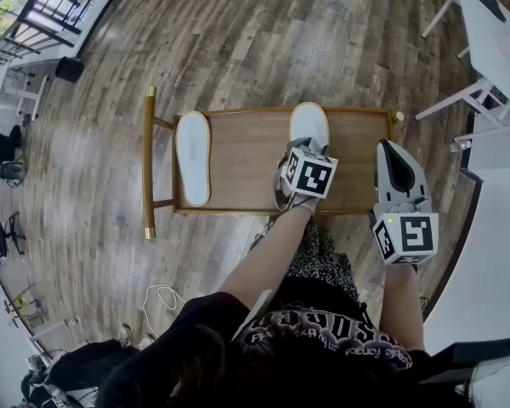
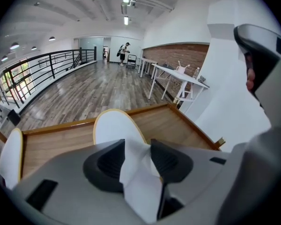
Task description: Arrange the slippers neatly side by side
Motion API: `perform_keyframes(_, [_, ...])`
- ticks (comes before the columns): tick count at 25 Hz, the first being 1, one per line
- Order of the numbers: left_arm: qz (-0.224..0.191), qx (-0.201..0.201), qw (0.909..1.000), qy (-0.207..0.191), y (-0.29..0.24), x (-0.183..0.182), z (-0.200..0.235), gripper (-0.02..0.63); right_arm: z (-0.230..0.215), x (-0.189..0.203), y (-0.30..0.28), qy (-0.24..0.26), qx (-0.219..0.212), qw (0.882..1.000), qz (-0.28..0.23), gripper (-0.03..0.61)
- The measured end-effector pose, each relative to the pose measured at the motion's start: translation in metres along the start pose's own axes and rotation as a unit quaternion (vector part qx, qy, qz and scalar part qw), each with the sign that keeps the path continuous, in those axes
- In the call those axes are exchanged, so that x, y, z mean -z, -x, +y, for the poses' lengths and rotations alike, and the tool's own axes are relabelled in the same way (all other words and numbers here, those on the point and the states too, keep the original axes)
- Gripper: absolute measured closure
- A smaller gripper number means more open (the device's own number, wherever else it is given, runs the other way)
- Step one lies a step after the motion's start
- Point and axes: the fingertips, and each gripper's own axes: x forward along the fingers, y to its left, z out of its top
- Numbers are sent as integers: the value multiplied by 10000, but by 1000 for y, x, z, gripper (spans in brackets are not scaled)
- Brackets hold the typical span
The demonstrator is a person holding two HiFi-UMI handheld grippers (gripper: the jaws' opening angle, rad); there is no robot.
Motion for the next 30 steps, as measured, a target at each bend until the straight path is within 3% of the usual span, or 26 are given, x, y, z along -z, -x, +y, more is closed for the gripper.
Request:
perform_keyframes(8, [69,-302,9995,112,-15,2,10,431,4,8,4,-1,-17,9999,126,574])
perform_keyframes(9, [77,-335,9993,172,-15,5,15,478,4,9,4,8,-23,9999,139,574])
perform_keyframes(10, [55,-352,9991,243,-13,8,19,570,5,10,4,16,-27,9999,147,574])
perform_keyframes(15, [-16,-247,9986,460,-3,16,32,601,7,12,3,-5,-63,9998,196,574])
perform_keyframes(30, [-662,-968,9892,885,129,17,121,603,58,1,-34,2,-677,9977,91,574])
